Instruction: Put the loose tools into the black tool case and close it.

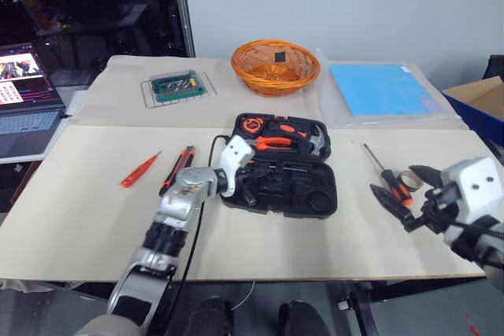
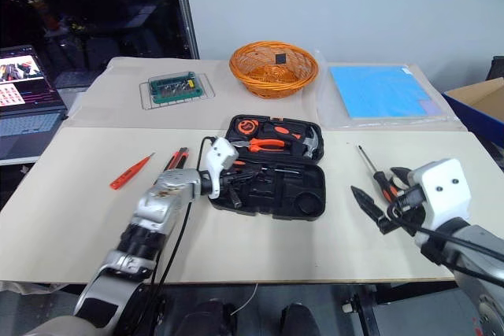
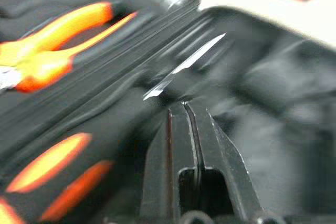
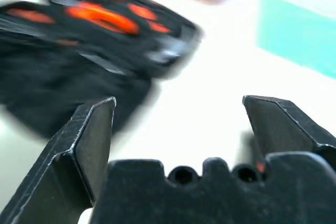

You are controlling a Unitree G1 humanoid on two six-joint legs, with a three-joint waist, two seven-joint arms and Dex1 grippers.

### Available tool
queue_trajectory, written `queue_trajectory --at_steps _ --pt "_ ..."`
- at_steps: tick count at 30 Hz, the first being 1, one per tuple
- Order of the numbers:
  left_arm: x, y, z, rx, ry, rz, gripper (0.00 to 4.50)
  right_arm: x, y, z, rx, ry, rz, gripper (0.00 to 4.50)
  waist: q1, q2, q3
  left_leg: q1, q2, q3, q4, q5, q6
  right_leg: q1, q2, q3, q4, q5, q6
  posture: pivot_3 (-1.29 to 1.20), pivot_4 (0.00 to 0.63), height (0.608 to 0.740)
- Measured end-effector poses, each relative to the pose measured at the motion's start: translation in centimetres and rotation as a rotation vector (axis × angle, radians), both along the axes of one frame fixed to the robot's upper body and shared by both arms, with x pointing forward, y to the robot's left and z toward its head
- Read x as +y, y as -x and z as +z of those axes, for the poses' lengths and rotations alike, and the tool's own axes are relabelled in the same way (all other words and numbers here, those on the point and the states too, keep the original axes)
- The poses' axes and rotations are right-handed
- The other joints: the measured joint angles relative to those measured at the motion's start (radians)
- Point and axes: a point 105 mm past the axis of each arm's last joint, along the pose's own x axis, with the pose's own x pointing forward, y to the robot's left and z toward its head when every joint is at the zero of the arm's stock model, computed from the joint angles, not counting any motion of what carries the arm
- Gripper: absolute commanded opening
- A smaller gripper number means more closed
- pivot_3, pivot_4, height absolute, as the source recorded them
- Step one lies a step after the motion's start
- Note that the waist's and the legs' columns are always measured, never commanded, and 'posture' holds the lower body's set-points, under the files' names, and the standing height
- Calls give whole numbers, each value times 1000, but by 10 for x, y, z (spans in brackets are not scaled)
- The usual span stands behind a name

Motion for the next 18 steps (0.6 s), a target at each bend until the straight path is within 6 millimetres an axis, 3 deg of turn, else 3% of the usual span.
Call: queue_trajectory --at_steps 2,5,10,14,18 --pt "3 25 30 -63 43 -104 1114 -11 1 -16 153 63 -19 4500 2 2 0 2 0 2 -1 -1 1 2 1 0 -1 0 0 0 150 740" --pt "7 45 39 -48 40 -193 2171 -20 -6 -23 237 59 -31 4500 2 2 0 2 0 4 0 -3 4 3 3 1 -3 0 2 0 150 740" --pt "8 69 47 -49 -18 -303 4001 -59 -31 -34 388 47 -135 4500 0 2 0 3 -1 9 0 -3 7 5 5 4 -9 1 4 0 150 740" --pt "5 73 47 -53 -25 -321 4001 -67 -52 -51 467 23 -160 4500 -1 2 1 2 -1 10 0 -3 7 3 6 6 -9 2 5 0 150 740" --pt "2 74 44 -56 -16 -283 4097 -75 -69 -60 504 1 -172 3431 -1 3 1 1 -1 11 0 -4 9 2 6 6 -9 2 6 0 150 740"
